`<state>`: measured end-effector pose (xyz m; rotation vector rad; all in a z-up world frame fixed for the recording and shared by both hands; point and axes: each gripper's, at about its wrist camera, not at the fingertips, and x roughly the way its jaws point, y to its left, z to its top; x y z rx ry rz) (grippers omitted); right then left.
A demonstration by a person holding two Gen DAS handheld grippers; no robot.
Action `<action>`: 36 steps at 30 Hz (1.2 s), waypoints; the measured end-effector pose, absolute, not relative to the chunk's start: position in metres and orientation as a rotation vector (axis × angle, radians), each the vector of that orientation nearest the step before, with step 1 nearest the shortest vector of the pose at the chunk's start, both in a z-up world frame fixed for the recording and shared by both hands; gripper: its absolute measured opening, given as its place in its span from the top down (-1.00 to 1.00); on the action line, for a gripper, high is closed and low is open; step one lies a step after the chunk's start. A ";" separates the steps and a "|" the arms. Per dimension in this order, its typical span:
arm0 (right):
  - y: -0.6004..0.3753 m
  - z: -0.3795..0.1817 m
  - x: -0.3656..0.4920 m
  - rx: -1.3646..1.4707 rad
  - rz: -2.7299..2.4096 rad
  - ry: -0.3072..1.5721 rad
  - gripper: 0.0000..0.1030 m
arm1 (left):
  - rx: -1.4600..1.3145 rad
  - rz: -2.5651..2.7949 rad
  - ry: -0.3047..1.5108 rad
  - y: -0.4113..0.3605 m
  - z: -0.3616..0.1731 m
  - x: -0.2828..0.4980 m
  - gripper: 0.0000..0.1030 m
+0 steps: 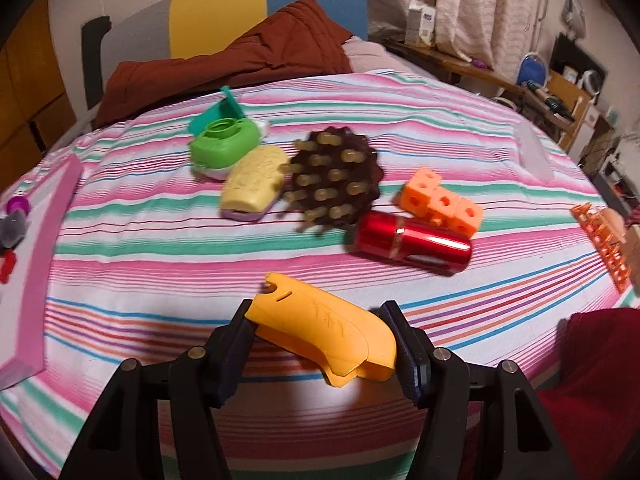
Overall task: Organize rigid objects
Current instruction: 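Lift the yellow curved piece with the right gripper toward the tray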
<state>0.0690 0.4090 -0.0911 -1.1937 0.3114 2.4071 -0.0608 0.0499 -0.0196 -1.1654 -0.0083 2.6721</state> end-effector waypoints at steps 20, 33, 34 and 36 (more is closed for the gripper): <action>0.371 -0.084 0.033 -1.322 2.532 0.520 -0.22 | -1.174 2.666 -0.004 0.030 -0.023 -0.041 0.31; 0.275 -0.023 -0.007 -1.267 2.880 0.305 -0.22 | -1.210 2.744 -0.069 -0.008 -0.027 -0.046 0.31; 0.268 -0.021 -0.010 -1.274 2.900 0.298 -0.22 | -1.214 2.750 -0.072 -0.011 -0.028 -0.047 0.31; 0.243 -0.018 -0.019 -1.337 2.969 0.269 -0.22 | -1.220 2.764 -0.067 -0.016 -0.028 -0.048 0.31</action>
